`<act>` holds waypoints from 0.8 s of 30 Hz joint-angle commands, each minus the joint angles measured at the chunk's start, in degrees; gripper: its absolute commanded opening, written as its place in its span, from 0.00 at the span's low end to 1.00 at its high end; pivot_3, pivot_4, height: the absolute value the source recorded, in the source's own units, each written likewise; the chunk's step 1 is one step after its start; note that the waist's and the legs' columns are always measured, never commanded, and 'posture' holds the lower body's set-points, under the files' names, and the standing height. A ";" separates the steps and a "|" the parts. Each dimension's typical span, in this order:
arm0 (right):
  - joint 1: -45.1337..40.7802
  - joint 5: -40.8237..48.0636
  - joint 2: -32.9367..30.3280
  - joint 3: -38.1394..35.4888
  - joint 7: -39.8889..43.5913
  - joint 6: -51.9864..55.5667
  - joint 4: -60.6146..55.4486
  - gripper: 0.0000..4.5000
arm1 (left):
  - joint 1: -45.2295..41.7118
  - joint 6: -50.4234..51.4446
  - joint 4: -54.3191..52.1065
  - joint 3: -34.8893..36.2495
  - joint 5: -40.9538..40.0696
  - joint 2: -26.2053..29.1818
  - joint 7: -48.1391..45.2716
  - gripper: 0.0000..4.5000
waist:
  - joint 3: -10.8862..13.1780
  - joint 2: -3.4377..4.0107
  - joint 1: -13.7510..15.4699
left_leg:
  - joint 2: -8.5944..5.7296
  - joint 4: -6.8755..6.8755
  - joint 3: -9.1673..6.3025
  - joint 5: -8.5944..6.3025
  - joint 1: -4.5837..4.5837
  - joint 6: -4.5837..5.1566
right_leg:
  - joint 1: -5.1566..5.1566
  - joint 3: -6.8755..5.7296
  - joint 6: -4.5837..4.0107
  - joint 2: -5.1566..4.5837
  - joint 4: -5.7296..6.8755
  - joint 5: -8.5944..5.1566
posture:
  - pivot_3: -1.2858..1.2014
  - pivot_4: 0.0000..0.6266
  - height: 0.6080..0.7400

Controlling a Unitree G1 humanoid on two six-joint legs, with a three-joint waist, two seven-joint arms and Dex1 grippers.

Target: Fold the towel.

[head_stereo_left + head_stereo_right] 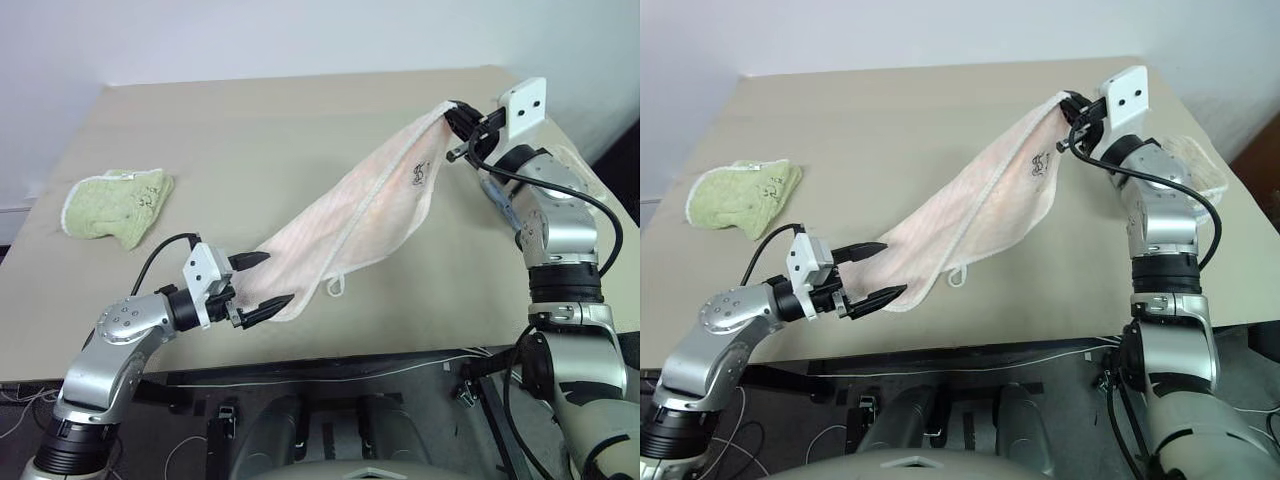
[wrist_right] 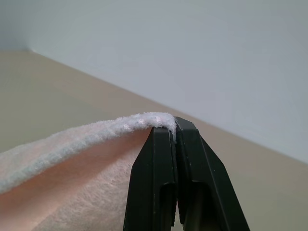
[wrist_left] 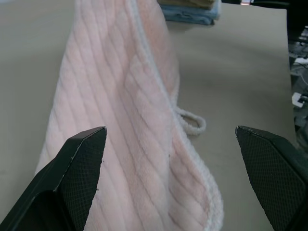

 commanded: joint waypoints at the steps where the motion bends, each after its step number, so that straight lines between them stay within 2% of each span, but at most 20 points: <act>1: -2.58 -0.44 0.40 -0.73 -1.06 -1.84 0.01 0.01 | 0.33 -0.58 -1.89 -0.95 -0.01 -2.07 1.74 1.00 | 0.00 0.00 0.12 | 0.00 0.00 0.00 0.00 0.00 0.00 | 0.00 0.00 0.00 0.00 -0.01 0.00 | 0.52 0.24 1.00; 3: -2.50 -0.76 0.74 -0.35 -1.21 -2.05 0.16 0.01 | 0.41 1.62 -2.40 -1.04 -2.47 -3.17 1.59 1.00 | 0.00 -0.01 0.17 | 0.00 0.01 -0.02 0.00 0.00 0.00 | 0.01 -0.03 0.00 0.00 -0.01 0.00 | 0.52 0.24 1.00; 6: -2.70 -1.29 1.16 0.07 -1.31 -2.27 0.56 0.01 | -0.05 4.80 -2.54 -2.02 -4.25 -1.60 -1.19 1.00 | 0.00 0.00 0.02 | 0.01 0.02 -0.02 0.00 0.00 0.00 | 0.02 -0.02 0.00 0.00 0.02 0.00 | 0.52 0.24 1.00; 14: -2.99 -2.23 0.94 -0.13 -0.79 -3.66 2.17 0.01 | -3.77 -2.63 8.04 -8.80 5.14 0.77 -6.75 1.00 | -0.01 0.02 0.00 | -0.01 0.00 -0.01 0.01 0.00 0.01 | 0.00 -0.01 -0.01 0.01 0.01 0.00 | 0.52 0.24 1.00; 24: -1.29 -3.47 0.24 -0.17 -1.95 -3.78 1.60 0.01 | -5.31 -11.71 15.13 -13.07 12.44 2.41 -11.58 1.00 | -0.02 0.03 0.03 | 0.00 -0.04 -0.01 0.01 0.00 -0.01 | -0.06 0.00 0.00 -0.01 0.00 0.00 | 0.52 0.24 1.00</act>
